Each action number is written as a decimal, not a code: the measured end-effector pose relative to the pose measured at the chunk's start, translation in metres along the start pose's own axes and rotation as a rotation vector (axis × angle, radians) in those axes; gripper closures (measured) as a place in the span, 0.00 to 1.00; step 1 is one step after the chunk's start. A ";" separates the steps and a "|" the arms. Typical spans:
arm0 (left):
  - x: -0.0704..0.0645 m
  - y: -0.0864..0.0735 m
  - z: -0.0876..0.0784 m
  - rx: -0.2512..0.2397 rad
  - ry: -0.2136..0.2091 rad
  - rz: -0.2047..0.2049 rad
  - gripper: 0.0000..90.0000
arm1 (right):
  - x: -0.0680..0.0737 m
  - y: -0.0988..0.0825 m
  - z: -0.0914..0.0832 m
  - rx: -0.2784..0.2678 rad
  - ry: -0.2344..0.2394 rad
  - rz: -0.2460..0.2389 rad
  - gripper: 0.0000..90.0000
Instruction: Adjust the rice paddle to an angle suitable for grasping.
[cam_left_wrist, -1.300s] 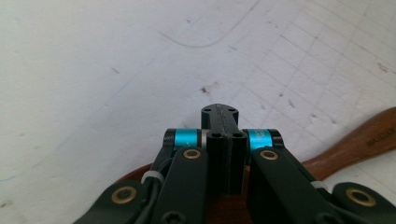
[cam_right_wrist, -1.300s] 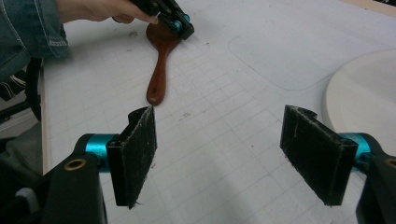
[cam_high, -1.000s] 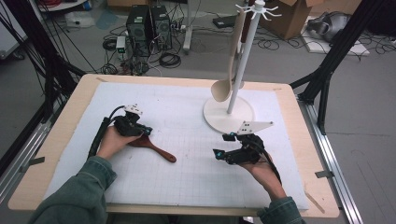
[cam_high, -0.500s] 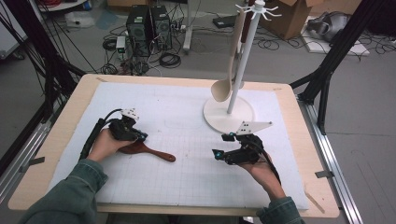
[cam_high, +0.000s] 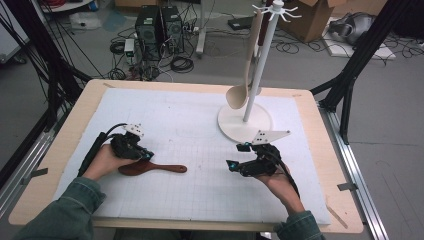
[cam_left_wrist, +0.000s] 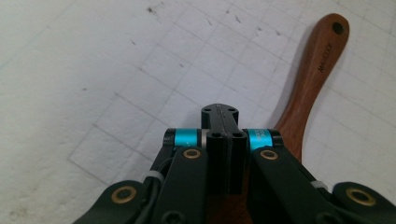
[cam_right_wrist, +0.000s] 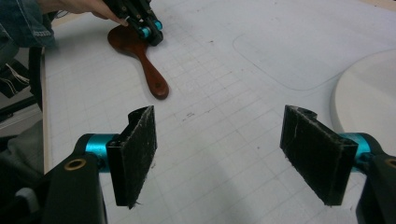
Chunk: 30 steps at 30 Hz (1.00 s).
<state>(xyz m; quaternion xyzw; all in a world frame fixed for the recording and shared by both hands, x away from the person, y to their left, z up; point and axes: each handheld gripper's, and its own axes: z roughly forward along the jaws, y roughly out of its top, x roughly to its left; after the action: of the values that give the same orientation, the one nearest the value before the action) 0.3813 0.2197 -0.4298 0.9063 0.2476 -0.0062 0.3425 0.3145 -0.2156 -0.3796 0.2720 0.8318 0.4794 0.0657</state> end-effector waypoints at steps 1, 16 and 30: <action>-0.002 -0.001 0.000 -0.005 -0.007 -0.002 1.00 | 0.000 0.000 0.000 0.001 -0.001 0.001 0.29; -0.020 -0.013 -0.007 0.008 -0.045 0.040 1.00 | 0.001 -0.001 0.001 0.001 -0.001 0.000 0.29; -0.022 -0.016 -0.016 -0.043 -0.014 0.061 0.94 | 0.000 -0.003 -0.002 -0.006 -0.017 0.007 0.29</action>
<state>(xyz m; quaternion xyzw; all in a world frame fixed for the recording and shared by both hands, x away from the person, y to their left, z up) 0.3521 0.2303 -0.4236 0.9059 0.2175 0.0034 0.3635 0.3123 -0.2185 -0.3813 0.2789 0.8287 0.4800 0.0717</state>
